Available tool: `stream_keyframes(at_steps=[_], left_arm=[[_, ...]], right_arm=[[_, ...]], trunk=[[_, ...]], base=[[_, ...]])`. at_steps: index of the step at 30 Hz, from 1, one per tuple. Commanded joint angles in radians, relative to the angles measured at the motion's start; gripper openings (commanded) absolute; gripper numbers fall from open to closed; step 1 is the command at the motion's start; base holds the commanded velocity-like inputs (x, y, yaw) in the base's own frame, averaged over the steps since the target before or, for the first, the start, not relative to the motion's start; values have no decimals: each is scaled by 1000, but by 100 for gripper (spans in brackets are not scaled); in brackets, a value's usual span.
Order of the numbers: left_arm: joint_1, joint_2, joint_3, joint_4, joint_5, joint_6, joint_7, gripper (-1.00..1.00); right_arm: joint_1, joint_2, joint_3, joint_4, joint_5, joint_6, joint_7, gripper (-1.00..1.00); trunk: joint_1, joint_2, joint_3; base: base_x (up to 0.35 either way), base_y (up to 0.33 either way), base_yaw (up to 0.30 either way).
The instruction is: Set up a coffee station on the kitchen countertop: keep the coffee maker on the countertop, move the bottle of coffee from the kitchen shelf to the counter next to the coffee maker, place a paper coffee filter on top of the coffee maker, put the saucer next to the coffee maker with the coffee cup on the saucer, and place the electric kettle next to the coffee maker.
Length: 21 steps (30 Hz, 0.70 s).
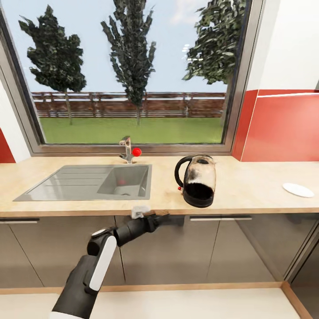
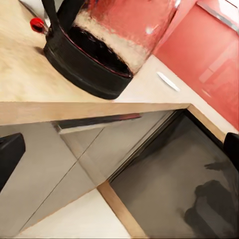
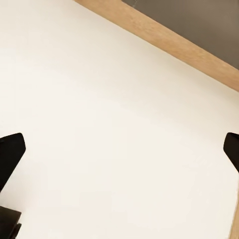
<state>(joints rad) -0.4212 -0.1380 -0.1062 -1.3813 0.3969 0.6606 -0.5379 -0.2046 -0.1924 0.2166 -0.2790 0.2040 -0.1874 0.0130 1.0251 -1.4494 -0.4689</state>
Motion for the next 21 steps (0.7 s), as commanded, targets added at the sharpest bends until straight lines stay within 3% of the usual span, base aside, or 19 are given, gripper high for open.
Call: stream_keyframes(at_steps=[1,7,14,21], left_arm=[[5,-2,-5,5,7,4,0,100],[39,-12,-20,28,27,5,3,100],[67,-11,20,-12,66,8,8,100],[64,-7,59,-51,106,9,13,100]], right_arm=[[-2,6,-3,6,10,-6,1,100],[-4,40,-2,40,14,-33,0,100],[-4,79,-2,47,14,-33,-1,100],[-4,82,-2,49,14,-33,0,100]], trunk=[[0,-1,-1],[0,-1,-1],[0,-1,-1],[0,-1,-1]], base=[[0,0,0],[0,0,0],[0,0,0],[0,0,0]])
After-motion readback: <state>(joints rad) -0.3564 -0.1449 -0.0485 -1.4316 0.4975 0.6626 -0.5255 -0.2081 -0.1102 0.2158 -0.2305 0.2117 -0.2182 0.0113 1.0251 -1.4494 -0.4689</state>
